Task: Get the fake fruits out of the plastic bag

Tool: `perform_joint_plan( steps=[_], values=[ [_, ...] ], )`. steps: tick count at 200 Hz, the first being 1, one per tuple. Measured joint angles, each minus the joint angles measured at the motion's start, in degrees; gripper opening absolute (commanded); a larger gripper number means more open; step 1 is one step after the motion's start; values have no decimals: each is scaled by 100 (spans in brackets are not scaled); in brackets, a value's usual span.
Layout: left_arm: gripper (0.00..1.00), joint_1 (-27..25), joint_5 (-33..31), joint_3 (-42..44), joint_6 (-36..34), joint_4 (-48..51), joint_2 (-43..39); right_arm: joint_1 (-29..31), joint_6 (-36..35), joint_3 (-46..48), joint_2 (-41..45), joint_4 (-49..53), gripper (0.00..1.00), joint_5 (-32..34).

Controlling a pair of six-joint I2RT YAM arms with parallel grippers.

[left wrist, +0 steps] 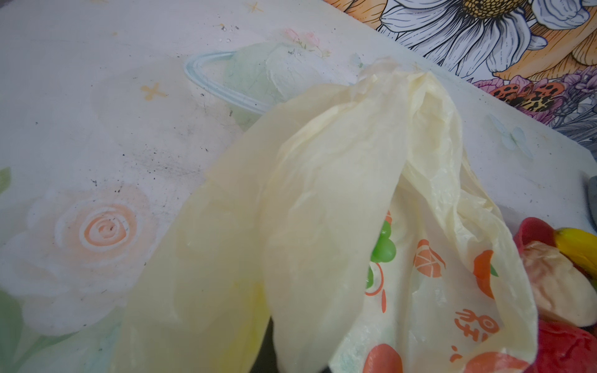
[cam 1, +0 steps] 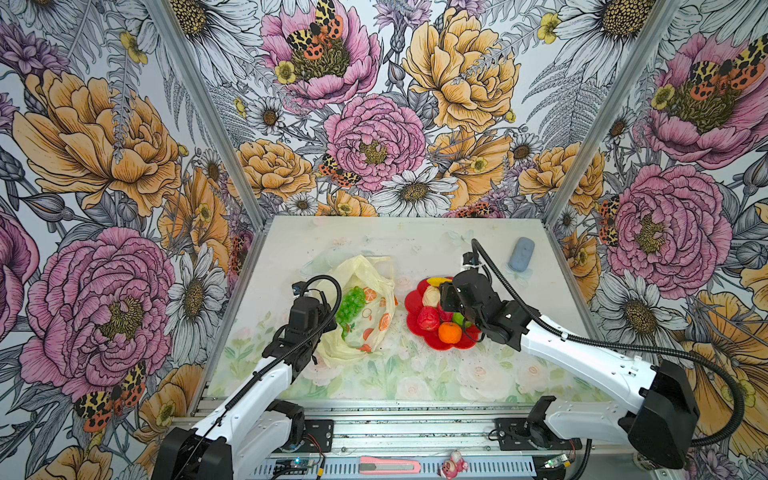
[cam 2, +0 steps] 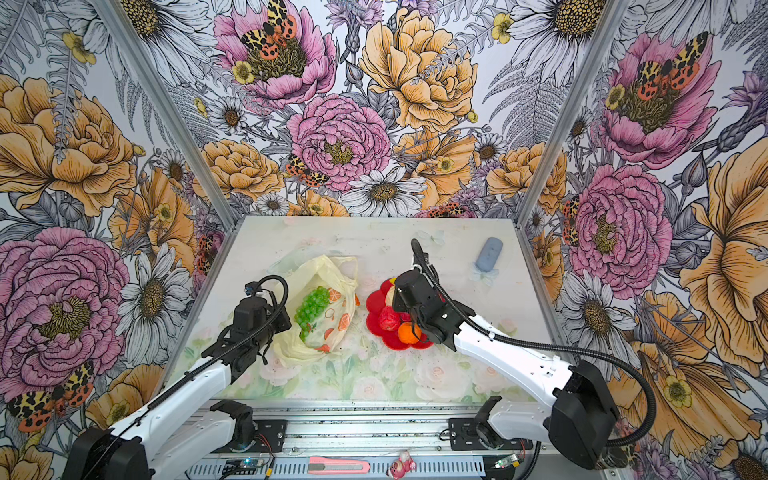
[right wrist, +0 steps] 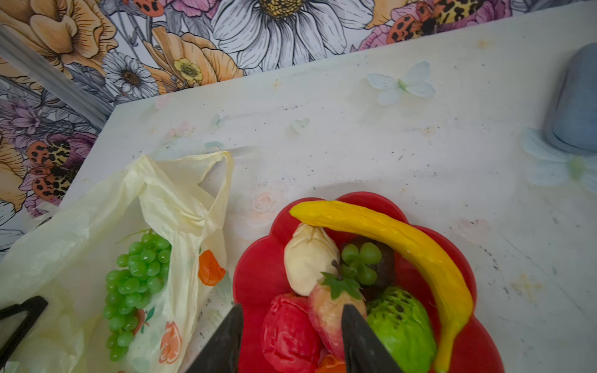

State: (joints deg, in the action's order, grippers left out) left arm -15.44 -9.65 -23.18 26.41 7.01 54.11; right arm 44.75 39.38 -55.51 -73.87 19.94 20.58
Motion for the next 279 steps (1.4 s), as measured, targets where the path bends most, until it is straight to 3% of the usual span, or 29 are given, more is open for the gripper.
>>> perform_joint_plan(
  steps=[27, 56, 119, 160, 201, 279],
  values=[
    [0, 140, 96, 0, 2, 0, -2, 461, -490, -686, -957, -409, 59, -306],
    [0, 431, 319, 17, 20, -17, -2, 750, -1233, -1464, -2063, -817, 59, -1064],
    [0, 763, 739, 66, 55, -103, 2, 807, -2636, -2817, -3803, -997, 58, -2306],
    [0, 787, 826, 81, 63, -144, 2, 809, -3198, -3399, -4492, -999, 63, -2321],
    [0, 789, 848, 114, 63, -199, 2, 807, -3495, -3932, -5053, -1005, 53, -2203],
    [0, 824, 905, 122, 66, -223, 2, 817, -3757, -4627, -5735, -1043, 51, -1878]
  ],
)
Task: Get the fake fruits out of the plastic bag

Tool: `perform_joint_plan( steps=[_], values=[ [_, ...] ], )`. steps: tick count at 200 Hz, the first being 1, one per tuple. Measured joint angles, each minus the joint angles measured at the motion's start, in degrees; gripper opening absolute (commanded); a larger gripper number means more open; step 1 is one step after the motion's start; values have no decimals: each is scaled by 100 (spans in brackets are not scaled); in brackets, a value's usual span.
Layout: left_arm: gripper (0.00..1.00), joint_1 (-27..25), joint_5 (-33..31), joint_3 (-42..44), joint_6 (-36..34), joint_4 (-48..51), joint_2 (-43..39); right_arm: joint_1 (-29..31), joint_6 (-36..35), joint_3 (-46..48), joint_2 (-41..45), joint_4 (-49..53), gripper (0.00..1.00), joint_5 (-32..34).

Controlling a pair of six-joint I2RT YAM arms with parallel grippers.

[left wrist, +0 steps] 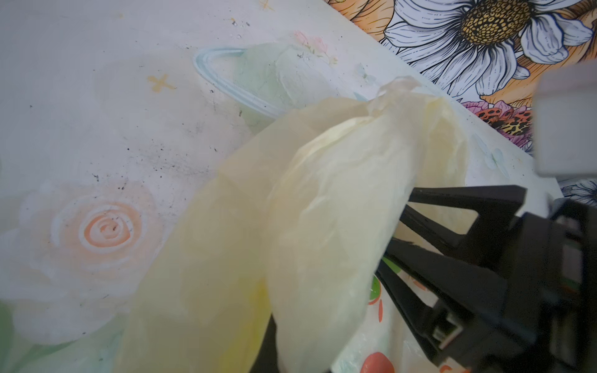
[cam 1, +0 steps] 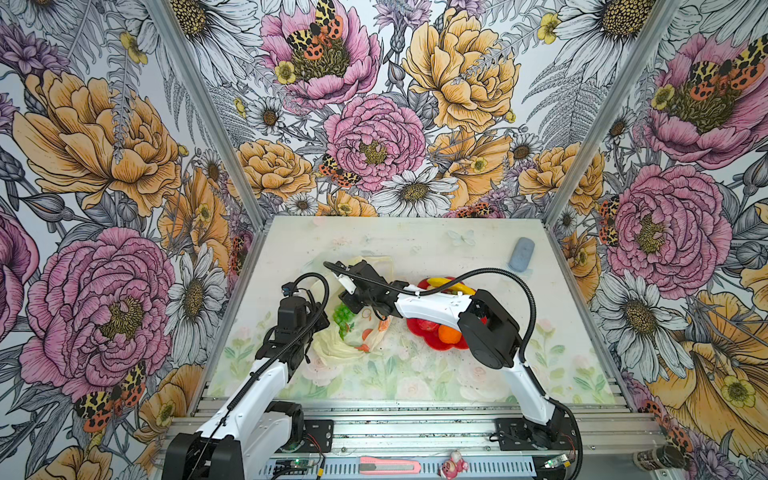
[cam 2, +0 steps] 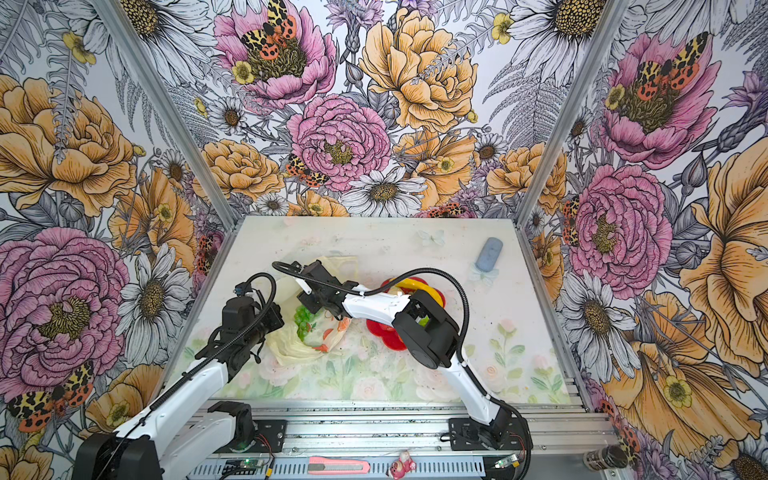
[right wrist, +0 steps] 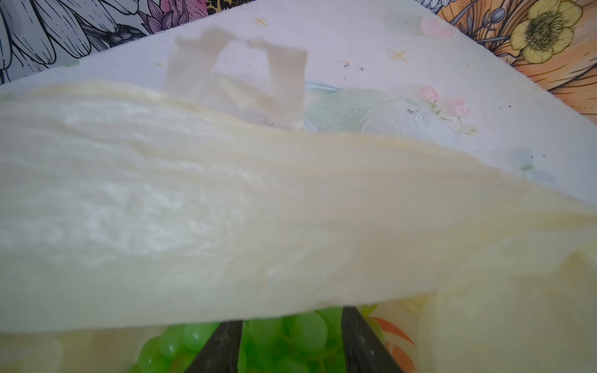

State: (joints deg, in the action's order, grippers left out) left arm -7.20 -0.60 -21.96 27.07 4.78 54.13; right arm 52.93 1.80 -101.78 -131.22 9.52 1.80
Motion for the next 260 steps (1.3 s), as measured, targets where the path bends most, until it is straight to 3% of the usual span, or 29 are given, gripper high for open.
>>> perform_joint_plan(
  steps=[124, 152, 204, 260],
  values=[
    [0, 0, 7, 2, 0, -35, 0, 0, -146, -584, -538, -85, 38, 815],
    [0, 0, 7, 2, 0, -35, 0, 0, -146, -588, -588, -66, 46, 817],
    [0, 0, 9, 2, 0, -37, 0, 0, -149, -588, -588, -79, 46, 901],
    [0, 0, 7, 11, 0, -37, 0, 0, -142, -588, -590, -76, 67, 835]
  ],
)
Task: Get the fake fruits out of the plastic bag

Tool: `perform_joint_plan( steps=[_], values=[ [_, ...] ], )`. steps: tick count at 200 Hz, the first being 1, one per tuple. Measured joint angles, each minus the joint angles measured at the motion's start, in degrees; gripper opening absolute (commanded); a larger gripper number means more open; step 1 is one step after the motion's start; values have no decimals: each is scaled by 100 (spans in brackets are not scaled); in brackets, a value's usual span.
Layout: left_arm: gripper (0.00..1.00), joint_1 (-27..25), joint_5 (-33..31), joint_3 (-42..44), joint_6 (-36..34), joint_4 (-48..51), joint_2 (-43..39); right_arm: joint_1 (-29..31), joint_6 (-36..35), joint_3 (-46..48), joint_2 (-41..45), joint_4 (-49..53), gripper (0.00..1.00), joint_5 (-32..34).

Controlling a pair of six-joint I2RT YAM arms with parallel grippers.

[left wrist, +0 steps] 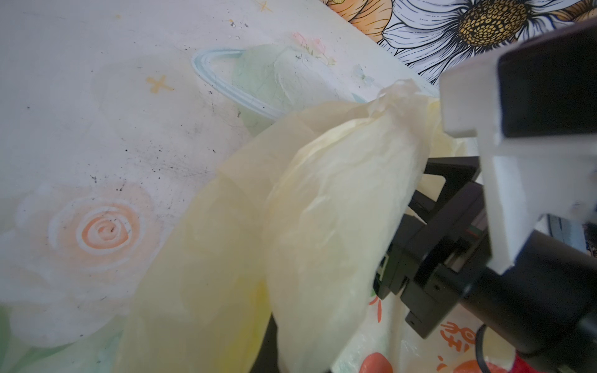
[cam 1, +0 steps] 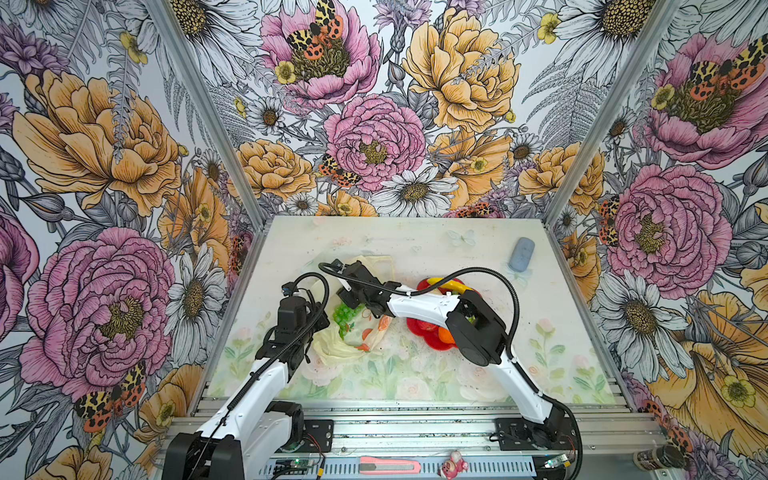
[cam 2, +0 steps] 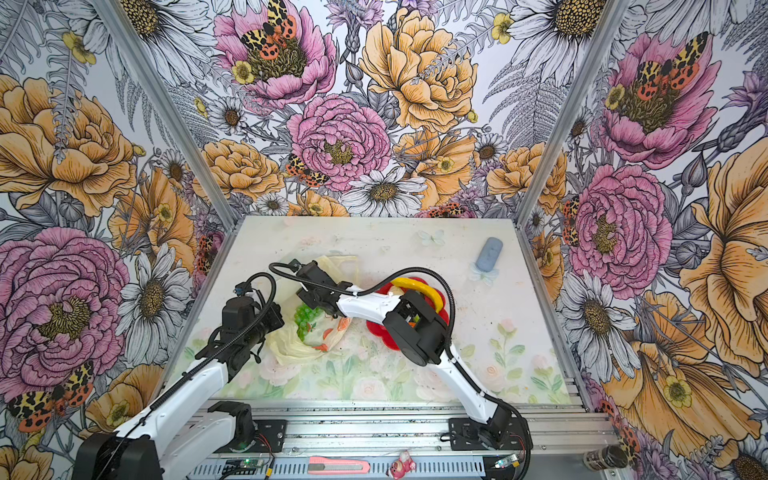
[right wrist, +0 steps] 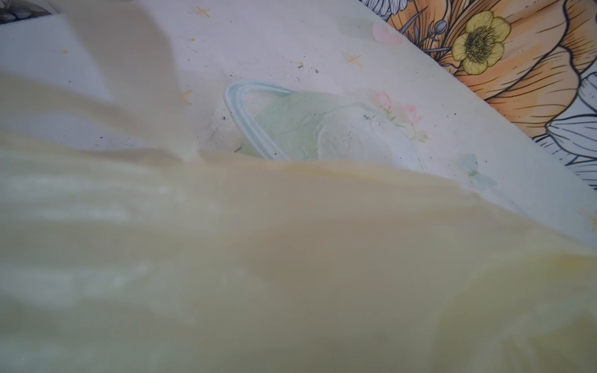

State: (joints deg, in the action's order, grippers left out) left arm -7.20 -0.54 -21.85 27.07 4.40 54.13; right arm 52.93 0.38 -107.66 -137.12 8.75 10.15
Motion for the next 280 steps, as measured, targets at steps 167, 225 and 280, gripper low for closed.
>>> perform_joint_plan(
  steps=[167, 225, 280],
  values=[
    [0, 0, 2, 2, 0, -2, 15, -199, 763, -94, -127, 107, 27, -52],
    [0, 0, 0, 0, 0, -7, 15, -404, 1174, -81, -39, 168, 28, -245],
    [0, 0, 2, 2, 2, -17, 17, -494, 1521, -57, 42, 195, 27, -509]
  ],
)
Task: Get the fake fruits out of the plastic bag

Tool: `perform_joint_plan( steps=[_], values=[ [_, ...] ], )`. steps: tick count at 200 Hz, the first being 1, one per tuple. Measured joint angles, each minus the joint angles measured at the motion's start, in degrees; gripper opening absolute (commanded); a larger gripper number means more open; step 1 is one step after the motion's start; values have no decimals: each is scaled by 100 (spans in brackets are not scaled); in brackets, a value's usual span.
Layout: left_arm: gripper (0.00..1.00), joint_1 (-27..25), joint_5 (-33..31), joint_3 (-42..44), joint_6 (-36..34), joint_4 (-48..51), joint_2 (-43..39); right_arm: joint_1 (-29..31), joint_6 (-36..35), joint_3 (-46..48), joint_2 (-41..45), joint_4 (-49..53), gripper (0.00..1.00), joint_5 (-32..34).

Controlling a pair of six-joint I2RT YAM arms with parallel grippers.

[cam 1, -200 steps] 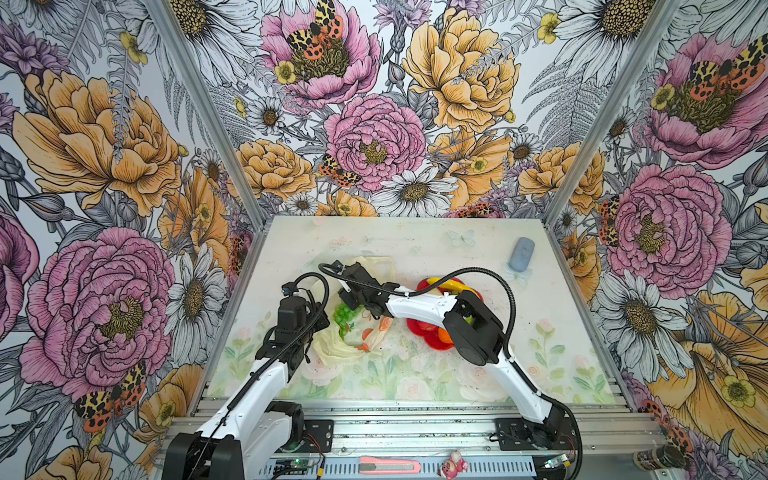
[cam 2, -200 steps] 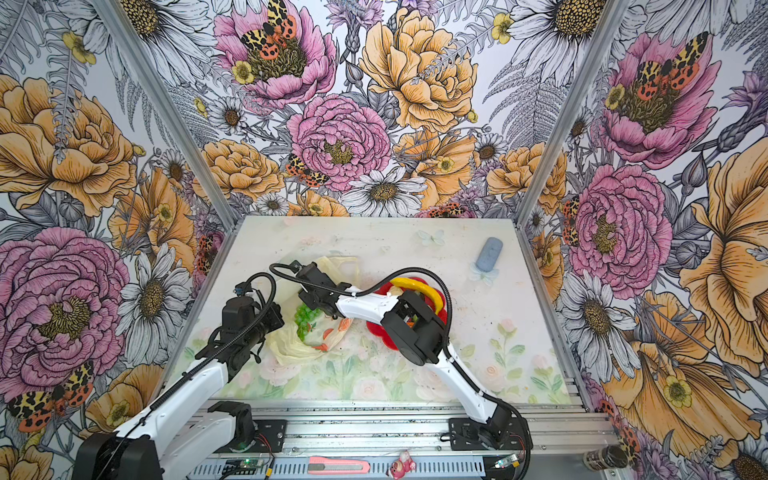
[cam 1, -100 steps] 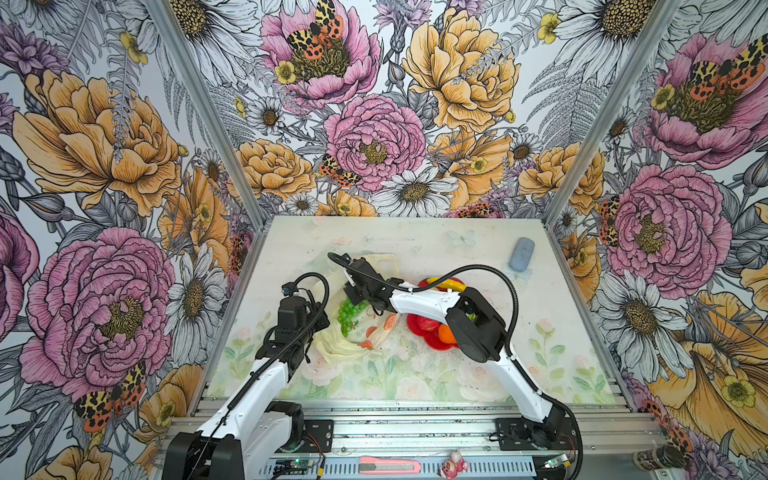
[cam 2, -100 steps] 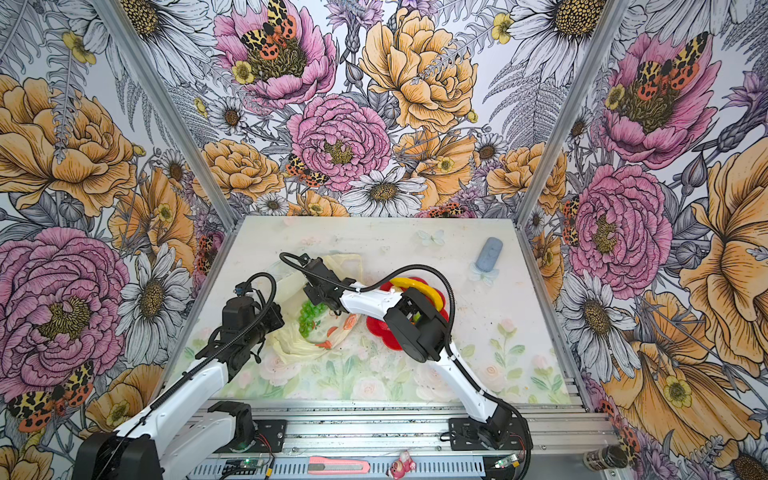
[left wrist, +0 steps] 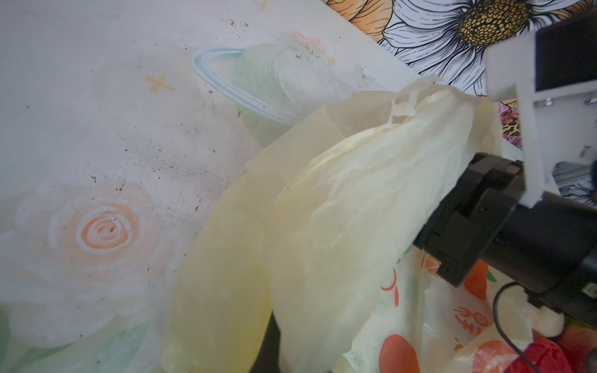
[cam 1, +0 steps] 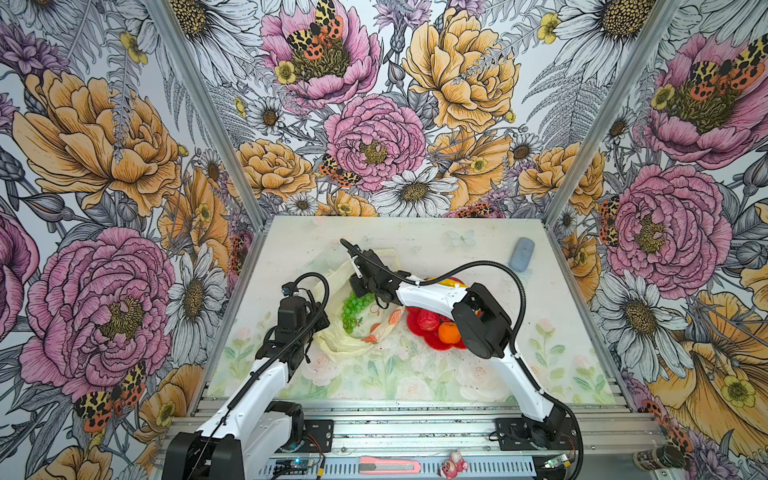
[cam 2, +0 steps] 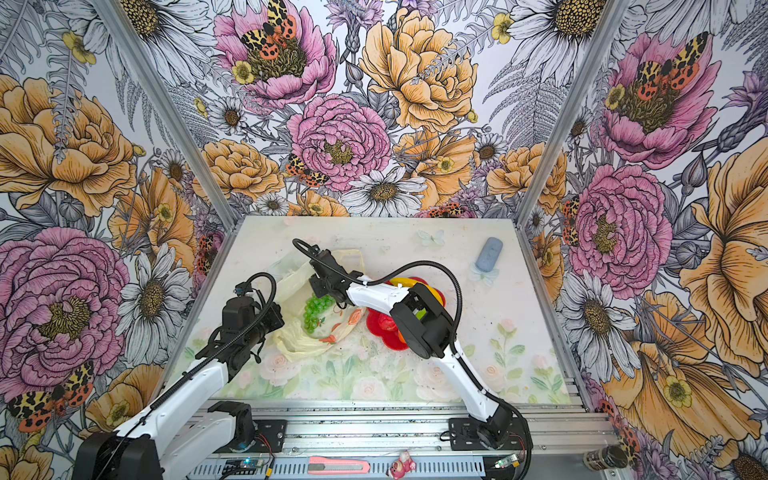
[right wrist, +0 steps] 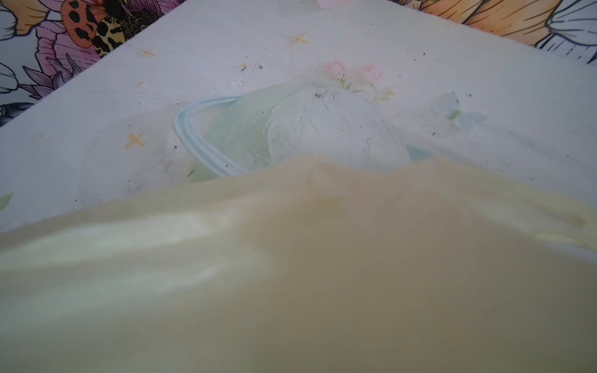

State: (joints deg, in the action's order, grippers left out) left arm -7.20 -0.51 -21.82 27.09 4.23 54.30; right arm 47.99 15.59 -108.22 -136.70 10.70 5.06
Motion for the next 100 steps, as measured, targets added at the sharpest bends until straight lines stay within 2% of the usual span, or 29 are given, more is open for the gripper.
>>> perform_joint_plan(
  steps=[60, 100],
  values=[
    [0, 0, 0, 0, 0, -24, -2, -61, 155, 7, 0, 70, 7, -79],
    [0, 0, -2, 0, 0, -26, 24, -70, 151, 31, 37, 81, 0, -35]
  ],
)
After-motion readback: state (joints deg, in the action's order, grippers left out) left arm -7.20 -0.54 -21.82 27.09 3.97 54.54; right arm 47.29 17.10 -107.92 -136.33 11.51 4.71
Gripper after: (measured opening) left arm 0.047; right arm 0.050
